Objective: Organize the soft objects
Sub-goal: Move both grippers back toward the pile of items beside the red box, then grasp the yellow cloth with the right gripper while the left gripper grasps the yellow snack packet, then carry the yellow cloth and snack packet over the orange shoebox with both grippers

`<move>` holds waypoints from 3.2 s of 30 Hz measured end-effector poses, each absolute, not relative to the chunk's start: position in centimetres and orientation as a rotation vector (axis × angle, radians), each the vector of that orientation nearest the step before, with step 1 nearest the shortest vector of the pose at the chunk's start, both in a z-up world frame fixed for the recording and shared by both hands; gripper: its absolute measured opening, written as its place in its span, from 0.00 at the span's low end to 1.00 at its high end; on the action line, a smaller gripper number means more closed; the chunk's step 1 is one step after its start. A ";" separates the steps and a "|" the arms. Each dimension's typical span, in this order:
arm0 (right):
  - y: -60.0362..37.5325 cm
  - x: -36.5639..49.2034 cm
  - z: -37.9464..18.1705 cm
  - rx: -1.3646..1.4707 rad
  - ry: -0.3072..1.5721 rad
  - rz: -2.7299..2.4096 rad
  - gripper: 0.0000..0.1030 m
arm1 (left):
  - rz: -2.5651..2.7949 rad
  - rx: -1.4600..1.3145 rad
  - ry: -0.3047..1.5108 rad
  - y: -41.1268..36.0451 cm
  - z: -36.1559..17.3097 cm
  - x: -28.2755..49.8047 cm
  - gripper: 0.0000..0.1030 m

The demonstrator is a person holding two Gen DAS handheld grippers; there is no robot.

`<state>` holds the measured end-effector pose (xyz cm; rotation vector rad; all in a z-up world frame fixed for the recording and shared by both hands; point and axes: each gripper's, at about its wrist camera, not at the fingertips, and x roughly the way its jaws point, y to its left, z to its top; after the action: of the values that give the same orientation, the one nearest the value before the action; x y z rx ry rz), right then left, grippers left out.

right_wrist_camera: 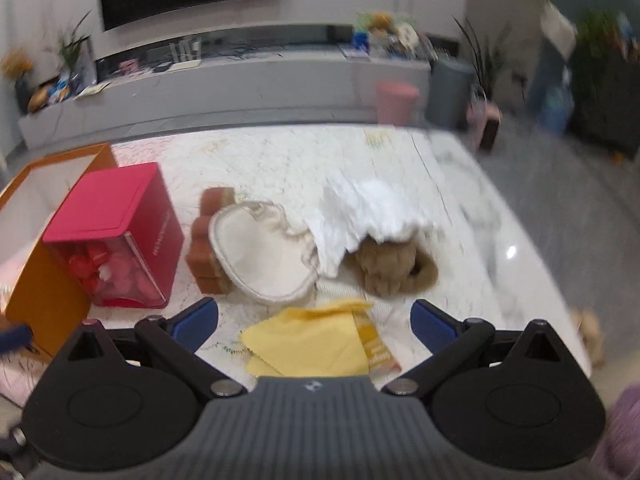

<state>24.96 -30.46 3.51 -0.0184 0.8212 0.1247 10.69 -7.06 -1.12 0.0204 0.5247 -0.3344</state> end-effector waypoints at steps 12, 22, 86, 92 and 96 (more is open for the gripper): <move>-30.8 27.6 -1.5 -0.008 0.942 0.205 0.97 | -0.353 0.005 0.617 -5.8 -4.2 10.0 0.95; -27.8 28.2 -4.9 -0.128 0.971 0.220 0.96 | -0.321 -0.060 0.654 -4.2 -4.1 10.5 0.95; -38.4 25.5 4.8 0.228 0.742 0.162 0.00 | -0.583 0.185 0.672 -22.5 -10.4 25.1 1.00; -38.2 25.4 4.9 0.222 0.736 0.168 0.00 | -0.608 0.202 0.642 -22.3 -10.3 24.1 0.80; -38.1 25.3 5.0 0.220 0.740 0.172 0.00 | -0.609 0.184 0.654 -22.0 -9.8 23.5 0.73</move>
<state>25.34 -38.05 5.03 0.2202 0.7405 0.1723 23.50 -21.99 -9.84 0.1845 0.6544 -0.6094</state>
